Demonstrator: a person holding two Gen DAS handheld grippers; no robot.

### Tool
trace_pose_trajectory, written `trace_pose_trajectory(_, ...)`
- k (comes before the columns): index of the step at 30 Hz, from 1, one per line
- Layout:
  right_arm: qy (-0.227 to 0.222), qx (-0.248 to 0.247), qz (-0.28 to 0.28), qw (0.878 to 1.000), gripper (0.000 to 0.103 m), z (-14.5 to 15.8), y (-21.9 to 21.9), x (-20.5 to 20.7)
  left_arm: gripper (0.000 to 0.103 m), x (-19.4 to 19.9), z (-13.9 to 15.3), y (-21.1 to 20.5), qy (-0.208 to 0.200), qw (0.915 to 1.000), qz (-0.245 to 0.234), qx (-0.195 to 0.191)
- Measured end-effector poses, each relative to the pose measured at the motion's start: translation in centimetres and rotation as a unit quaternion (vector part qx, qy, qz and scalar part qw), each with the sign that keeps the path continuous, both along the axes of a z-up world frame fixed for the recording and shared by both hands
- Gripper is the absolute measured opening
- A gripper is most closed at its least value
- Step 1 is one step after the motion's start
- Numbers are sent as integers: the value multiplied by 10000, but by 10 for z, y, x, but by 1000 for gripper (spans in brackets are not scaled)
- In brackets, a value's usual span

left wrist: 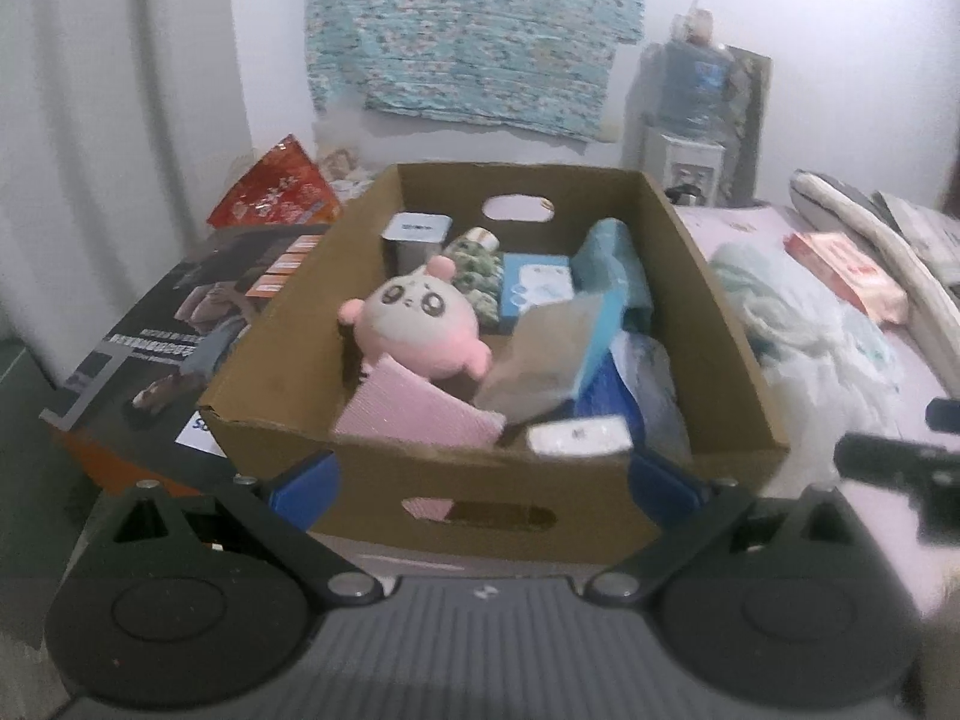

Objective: Organize soft objects

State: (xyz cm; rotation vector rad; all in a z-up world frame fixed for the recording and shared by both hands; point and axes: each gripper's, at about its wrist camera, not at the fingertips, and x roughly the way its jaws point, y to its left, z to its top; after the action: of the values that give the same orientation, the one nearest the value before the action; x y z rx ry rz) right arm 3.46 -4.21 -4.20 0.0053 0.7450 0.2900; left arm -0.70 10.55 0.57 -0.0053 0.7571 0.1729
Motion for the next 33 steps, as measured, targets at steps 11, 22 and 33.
trace_pose_trajectory(11,79,-47,-445,9990,102,3,-1,-18,103,-3,-7,-3,176,9997,-179,-13)
trace_pose_trajectory(22,85,-158,-533,9984,102,4,11,-29,103,-13,1,4,101,9993,-209,-291)
trace_pose_trajectory(33,35,-128,-537,9985,102,7,9,-38,103,-22,8,0,56,9996,-161,-217)
